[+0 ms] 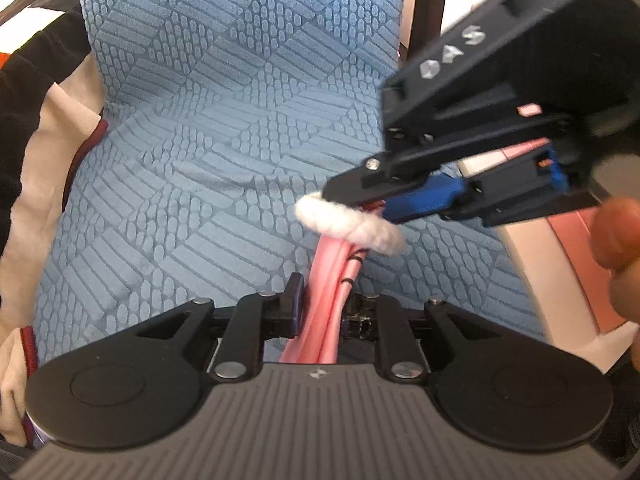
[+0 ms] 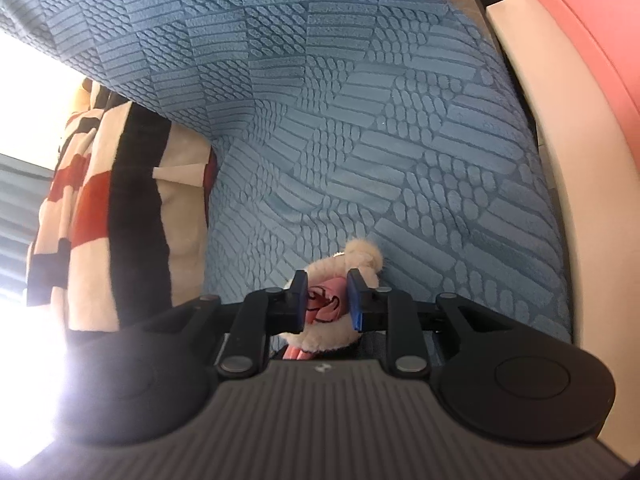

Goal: Fold shopping bag
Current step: 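Slide the rope loop down around the pink strip with the right gripper, then push the rope loop further along the strip with the right gripper, then release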

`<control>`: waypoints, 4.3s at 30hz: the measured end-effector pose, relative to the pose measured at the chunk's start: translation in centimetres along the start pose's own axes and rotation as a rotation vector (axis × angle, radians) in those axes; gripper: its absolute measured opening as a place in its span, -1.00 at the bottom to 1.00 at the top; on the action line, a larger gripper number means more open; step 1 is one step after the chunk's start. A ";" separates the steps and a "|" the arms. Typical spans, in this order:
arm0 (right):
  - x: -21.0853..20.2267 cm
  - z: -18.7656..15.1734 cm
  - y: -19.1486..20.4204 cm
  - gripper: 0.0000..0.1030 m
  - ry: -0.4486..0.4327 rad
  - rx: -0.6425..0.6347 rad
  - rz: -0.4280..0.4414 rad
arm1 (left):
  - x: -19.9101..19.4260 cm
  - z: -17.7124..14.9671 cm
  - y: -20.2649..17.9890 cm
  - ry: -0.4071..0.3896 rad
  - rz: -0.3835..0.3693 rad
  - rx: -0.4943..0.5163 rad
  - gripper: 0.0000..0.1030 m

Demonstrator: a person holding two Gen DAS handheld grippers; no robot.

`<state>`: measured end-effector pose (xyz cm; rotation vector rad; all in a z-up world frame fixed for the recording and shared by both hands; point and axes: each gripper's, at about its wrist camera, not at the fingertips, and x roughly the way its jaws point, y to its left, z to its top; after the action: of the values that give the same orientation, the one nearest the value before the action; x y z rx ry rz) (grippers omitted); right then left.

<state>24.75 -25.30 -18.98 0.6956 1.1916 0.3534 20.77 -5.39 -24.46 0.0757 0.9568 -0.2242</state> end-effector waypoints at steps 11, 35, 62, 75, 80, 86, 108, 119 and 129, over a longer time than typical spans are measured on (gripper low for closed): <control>-1.6 -0.2 -0.9 -0.60 -0.011 0.084 0.126 | -1.2 -1.0 -2.3 -0.117 0.129 0.179 -0.78; -2.4 -0.5 -1.9 -0.58 0.019 0.123 0.142 | -1.9 -3.6 -7.0 -0.233 0.332 0.575 -0.79; 1.1 0.9 -1.7 -0.58 0.093 0.131 0.213 | -1.7 -4.4 -7.3 -0.293 0.418 0.718 -0.83; 0.4 0.6 -1.7 -0.50 0.078 0.157 0.228 | -2.1 -4.5 -7.6 -0.305 0.410 0.702 -0.82; -1.4 1.1 -2.5 -0.41 0.005 0.180 0.229 | -2.2 -4.7 -7.9 -0.306 0.414 0.688 -0.81; -0.6 0.6 -2.5 -0.49 0.026 0.191 0.221 | -1.7 -4.3 -7.5 -0.308 0.415 0.706 -0.81; -1.4 1.1 -2.8 -0.62 -0.073 0.185 0.097 | -1.2 -3.3 -5.8 -0.203 0.285 0.537 -0.53; -3.0 2.6 -3.7 -0.61 -0.155 0.211 0.078 | -1.3 -3.3 -5.2 -0.190 0.265 0.519 -0.68; -0.4 0.1 -2.2 -0.59 -0.017 0.174 0.124 | -1.6 -2.8 -4.9 -0.202 0.264 0.481 -0.73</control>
<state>24.44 -27.22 -20.11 0.9250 1.1748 0.3486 16.54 -9.46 -24.55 0.6074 0.6671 -0.2090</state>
